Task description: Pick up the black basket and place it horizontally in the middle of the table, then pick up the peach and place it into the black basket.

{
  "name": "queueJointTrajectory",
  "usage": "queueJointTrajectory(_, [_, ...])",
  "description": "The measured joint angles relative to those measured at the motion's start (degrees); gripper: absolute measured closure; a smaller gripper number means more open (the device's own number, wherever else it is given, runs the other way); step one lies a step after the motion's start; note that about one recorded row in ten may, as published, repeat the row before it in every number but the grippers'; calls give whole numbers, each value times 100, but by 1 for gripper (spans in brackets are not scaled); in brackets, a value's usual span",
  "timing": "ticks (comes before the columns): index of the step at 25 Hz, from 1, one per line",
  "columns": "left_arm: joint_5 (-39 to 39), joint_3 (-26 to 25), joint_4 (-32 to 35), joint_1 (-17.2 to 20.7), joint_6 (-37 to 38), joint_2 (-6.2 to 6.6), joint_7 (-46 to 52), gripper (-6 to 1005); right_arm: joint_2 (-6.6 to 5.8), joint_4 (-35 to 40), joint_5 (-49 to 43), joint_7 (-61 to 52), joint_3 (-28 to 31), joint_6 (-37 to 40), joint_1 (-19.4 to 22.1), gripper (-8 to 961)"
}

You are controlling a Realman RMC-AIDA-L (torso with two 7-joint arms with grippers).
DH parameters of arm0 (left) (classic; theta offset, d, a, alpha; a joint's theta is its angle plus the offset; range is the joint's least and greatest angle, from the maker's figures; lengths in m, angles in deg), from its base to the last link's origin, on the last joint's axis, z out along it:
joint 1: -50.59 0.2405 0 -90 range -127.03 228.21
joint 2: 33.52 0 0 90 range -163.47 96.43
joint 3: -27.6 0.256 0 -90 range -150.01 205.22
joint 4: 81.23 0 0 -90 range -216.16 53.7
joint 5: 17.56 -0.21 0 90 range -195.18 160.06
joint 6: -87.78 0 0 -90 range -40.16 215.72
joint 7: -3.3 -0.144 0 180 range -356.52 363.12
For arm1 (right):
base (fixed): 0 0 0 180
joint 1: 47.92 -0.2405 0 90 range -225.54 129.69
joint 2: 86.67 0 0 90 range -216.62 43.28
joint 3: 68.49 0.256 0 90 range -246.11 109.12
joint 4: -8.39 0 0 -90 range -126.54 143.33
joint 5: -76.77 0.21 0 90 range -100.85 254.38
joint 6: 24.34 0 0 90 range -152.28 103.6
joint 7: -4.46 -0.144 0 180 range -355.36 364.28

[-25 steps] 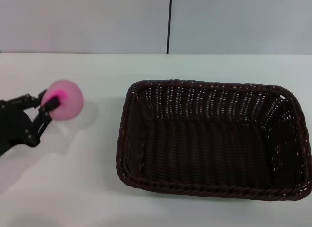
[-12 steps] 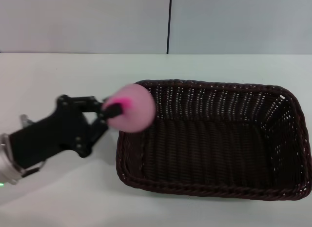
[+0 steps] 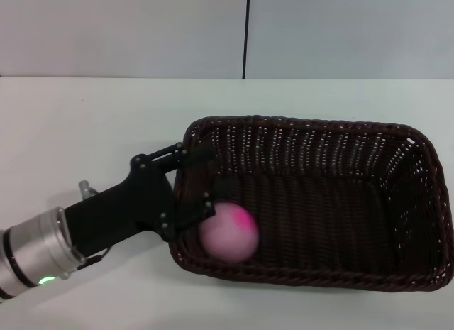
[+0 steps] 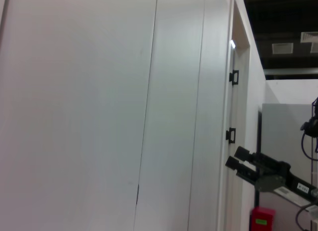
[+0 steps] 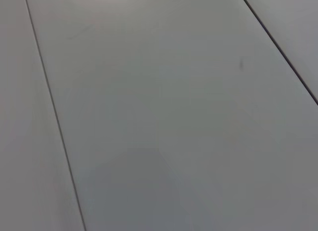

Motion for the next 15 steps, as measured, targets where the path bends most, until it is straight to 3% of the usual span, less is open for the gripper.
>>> queueJointTrajectory(10, [56, -95, -405, -93, -376, 3, -319, 367, -4, -22, 41, 336, 569, -44, -91, 399])
queueJointTrajectory(12, [277, -1362, -535, 417, -515, 31, -1076, 301, 5, -92, 43, 443, 752, -92, -89, 399])
queueJointTrajectory(14, [277, -1362, -535, 417, -515, 31, -1076, 202, 14, -211, 45, 595, 943, -120, -83, 398])
queueJointTrajectory(15, [333, -1848, -606, 618, -544, 32, -1356, 153, 16, -281, 46, 688, 1042, -121, -77, 398])
